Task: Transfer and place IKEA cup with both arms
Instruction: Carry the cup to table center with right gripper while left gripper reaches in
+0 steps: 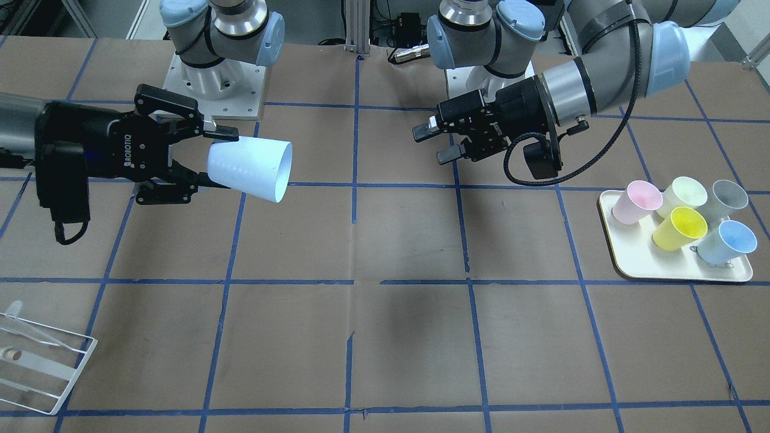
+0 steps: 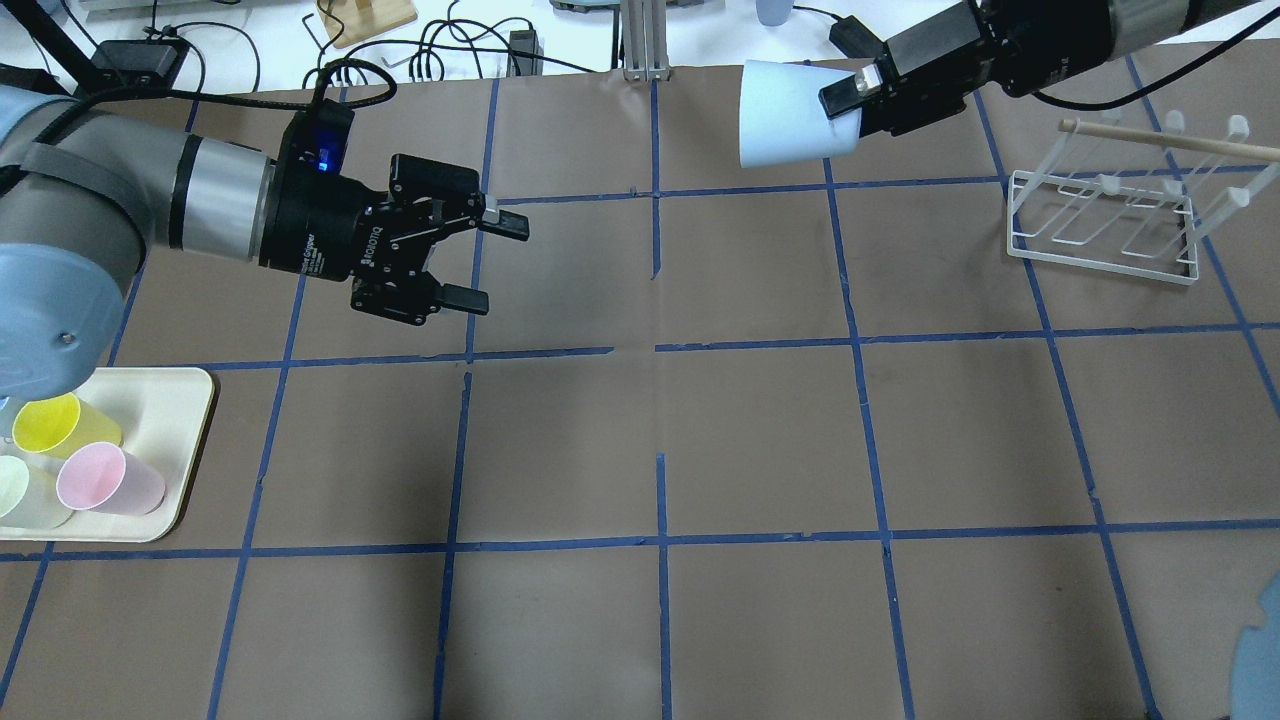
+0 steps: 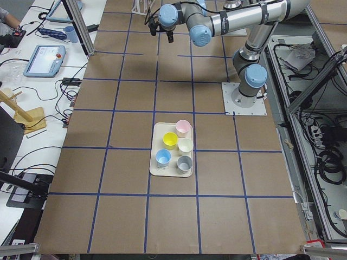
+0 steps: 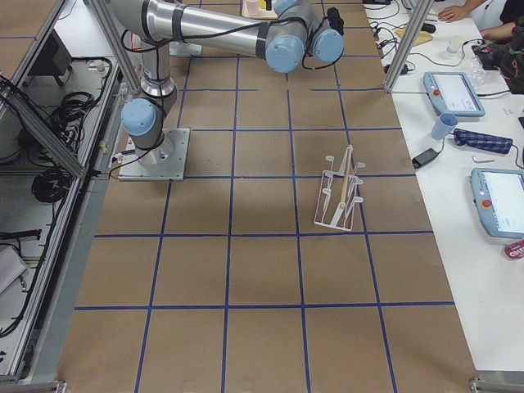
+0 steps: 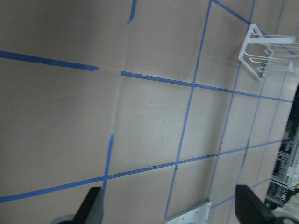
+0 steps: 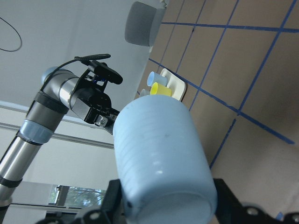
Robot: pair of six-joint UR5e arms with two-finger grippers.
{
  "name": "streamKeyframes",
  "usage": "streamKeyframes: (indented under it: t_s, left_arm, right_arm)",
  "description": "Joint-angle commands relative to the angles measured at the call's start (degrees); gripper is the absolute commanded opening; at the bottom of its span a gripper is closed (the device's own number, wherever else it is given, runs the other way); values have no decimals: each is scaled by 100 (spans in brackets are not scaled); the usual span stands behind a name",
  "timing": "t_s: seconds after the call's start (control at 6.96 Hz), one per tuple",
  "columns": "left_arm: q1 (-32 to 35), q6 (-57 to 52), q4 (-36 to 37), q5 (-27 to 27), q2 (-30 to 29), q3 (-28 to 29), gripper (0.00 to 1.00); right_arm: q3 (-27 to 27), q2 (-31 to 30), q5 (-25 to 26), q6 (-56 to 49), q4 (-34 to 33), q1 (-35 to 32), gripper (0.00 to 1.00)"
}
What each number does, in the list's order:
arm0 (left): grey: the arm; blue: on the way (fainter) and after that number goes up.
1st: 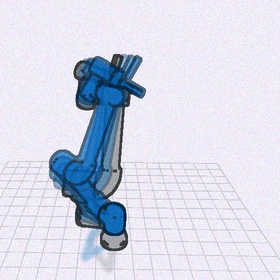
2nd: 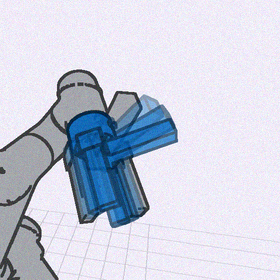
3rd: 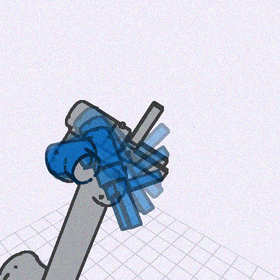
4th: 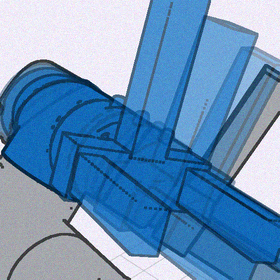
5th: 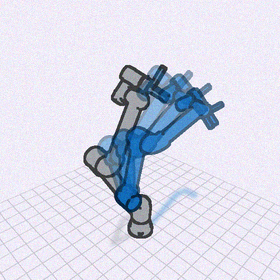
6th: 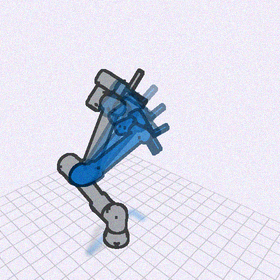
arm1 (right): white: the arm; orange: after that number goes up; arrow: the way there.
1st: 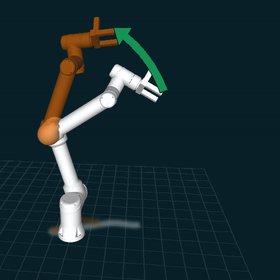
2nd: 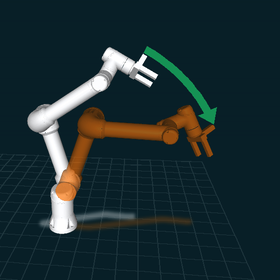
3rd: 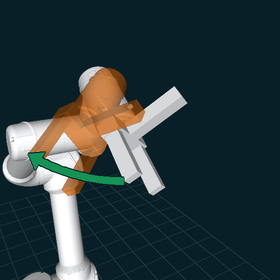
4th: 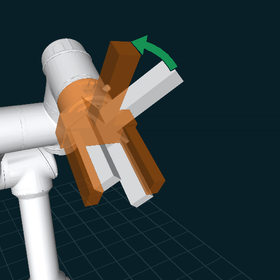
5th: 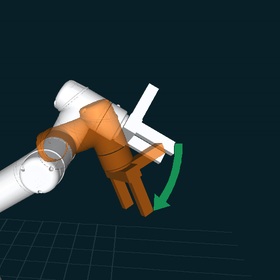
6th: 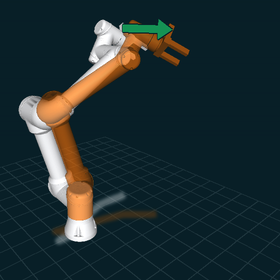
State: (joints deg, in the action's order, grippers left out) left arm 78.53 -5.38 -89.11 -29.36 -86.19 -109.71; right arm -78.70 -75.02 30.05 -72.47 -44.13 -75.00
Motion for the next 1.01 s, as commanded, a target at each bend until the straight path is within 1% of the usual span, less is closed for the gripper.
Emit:
streamKeyframes:
  t_s: [0.0, 0.14, 0.29, 0.43, 0.58, 0.72, 0.86]
  left_arm:
    - [39, 98, 95, 1167, -134, -51, 100]
    - [161, 186, 296, 1361, -231, 2, 100]
    - [424, 300, 559, 1737, -389, 81, 100]
    - [618, 371, 1049, 1749, -625, 160, 100]
    - [846, 572, 1506, 1749, -810, 178, 100]
    - [1057, 808, 1824, 1740, -934, 187, 100]
    - [1111, 976, 1984, 1732, -970, 196, 100]
  right_arm:
    - [-337, 92, -245, -505, 536, -5, 11]
    - [-504, 101, -419, -505, 537, -84, 11]
    - [-645, 93, -464, -505, 545, -215, 8]
    - [-664, 92, -517, -488, 563, -321, 8]
    - [-664, 92, -726, -488, 780, -452, 8]
    - [-664, 101, -746, -488, 896, -523, 8]
    - [-690, 93, -746, -488, 993, -541, 8]
